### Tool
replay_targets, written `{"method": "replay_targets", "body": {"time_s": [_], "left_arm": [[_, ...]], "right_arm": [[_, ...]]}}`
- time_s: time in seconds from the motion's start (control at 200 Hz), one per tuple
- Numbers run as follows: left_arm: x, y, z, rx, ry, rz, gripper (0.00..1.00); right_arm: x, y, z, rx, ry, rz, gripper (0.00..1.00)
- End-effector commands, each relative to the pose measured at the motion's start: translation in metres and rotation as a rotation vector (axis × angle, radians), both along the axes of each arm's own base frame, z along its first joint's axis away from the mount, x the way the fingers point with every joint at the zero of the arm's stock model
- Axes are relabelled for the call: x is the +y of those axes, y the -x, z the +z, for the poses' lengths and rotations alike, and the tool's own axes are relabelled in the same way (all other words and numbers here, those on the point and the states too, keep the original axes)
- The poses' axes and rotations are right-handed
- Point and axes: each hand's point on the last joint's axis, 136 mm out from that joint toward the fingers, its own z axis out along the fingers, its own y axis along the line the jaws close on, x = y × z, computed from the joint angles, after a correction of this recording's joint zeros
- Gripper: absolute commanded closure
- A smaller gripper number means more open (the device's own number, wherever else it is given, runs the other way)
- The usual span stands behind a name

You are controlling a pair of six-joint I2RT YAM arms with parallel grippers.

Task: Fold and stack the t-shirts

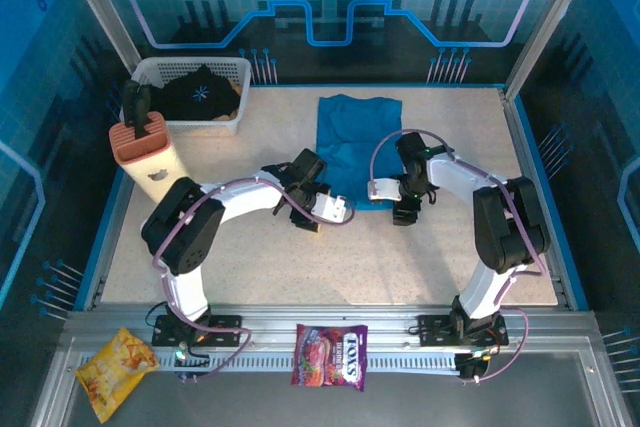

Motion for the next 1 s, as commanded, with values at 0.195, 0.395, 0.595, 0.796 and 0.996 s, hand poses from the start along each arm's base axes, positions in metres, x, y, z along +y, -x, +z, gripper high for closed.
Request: {"method": "replay_targets", "body": {"time_s": [0.195,0.395,0.595,0.796,0.996], "left_arm": [[-0.006,-0.036,0.006,-0.062,0.007,0.013,0.24],[0.002,-0.031,-0.008,0.002,-0.062,-0.004,0.24],[0.008,-0.028,-0.032,0.083,-0.126,-0.011,0.28],[0.014,-0.047,-0.051,0.04,-0.174,0.023,0.49],[0.012,-0.048,-0.047,0.048,-0.15,0.068,0.99]], "right_arm": [[0.003,-0.017,-0.012,0.001,0.038,0.021,0.25],[0.004,-0.021,-0.021,0.018,0.045,0.028,0.25],[0.004,-0.022,-0.036,0.061,0.056,0.031,0.3],[0.007,-0.02,-0.046,0.098,0.047,0.024,0.5],[0.006,-0.015,-0.045,0.118,0.054,0.012,0.89]]}}
